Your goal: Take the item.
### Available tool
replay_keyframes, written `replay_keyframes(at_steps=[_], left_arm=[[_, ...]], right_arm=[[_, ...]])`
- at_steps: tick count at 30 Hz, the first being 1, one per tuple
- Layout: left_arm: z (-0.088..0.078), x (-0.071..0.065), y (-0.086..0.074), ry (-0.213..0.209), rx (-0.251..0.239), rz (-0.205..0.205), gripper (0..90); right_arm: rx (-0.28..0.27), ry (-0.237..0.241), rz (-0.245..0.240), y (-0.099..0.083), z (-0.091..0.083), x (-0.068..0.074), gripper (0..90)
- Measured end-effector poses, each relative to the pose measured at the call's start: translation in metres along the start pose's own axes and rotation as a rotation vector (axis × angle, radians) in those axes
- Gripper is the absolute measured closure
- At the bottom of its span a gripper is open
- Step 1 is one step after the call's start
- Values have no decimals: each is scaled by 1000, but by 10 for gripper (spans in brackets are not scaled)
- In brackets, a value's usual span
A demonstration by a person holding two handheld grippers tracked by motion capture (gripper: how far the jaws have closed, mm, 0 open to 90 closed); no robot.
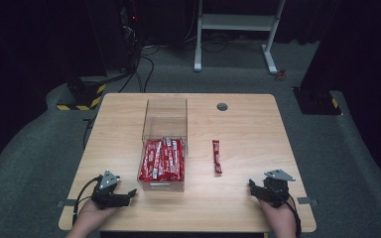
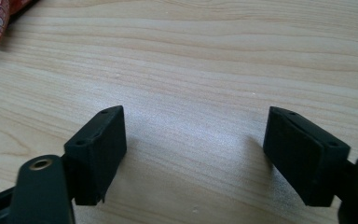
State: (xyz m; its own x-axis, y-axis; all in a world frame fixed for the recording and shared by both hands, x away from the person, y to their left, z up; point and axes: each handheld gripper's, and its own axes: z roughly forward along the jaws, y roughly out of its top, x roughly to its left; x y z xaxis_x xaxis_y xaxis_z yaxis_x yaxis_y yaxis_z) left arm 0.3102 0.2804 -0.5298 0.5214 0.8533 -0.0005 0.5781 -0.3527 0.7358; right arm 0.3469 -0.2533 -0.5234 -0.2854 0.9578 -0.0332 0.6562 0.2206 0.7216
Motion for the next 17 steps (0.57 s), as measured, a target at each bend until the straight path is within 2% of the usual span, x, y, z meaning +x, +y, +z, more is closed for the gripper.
replay_keyframes(at_steps=[3,5,11,17], left_arm=[[0,0,0,1,-1,2,148],[0,0,0,0,-1,3,148],[0,0,0,3,0,2,148],[0,-1,0,6,0,-6,149]], right_arm=[[4,9,-9,1,1,-1,188],[16,17,17,3,4,-2,157],[20,1,17,10,12,-1,130],[21,-2,24,11,13,0,128]])
